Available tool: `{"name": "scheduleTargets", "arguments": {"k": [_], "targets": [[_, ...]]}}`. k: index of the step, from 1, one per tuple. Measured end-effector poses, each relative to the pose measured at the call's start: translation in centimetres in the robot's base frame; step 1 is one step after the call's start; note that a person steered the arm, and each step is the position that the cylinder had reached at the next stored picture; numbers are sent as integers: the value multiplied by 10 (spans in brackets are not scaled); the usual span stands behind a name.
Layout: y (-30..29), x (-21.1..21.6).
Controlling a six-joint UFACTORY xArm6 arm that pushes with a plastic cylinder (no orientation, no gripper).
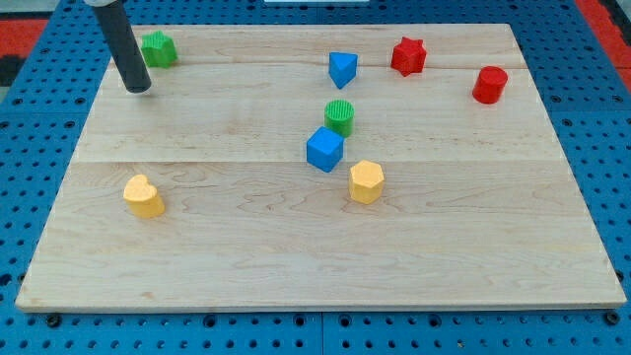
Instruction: Push the blue triangle to the right of the green star
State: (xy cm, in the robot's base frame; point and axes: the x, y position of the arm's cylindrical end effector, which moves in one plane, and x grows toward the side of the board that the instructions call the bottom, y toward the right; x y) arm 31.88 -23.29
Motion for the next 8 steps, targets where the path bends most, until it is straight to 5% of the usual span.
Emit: {"name": "scheduleTargets", "arguments": {"k": [2, 5, 8], "targets": [[17, -3], [182, 9], [183, 9]]}}
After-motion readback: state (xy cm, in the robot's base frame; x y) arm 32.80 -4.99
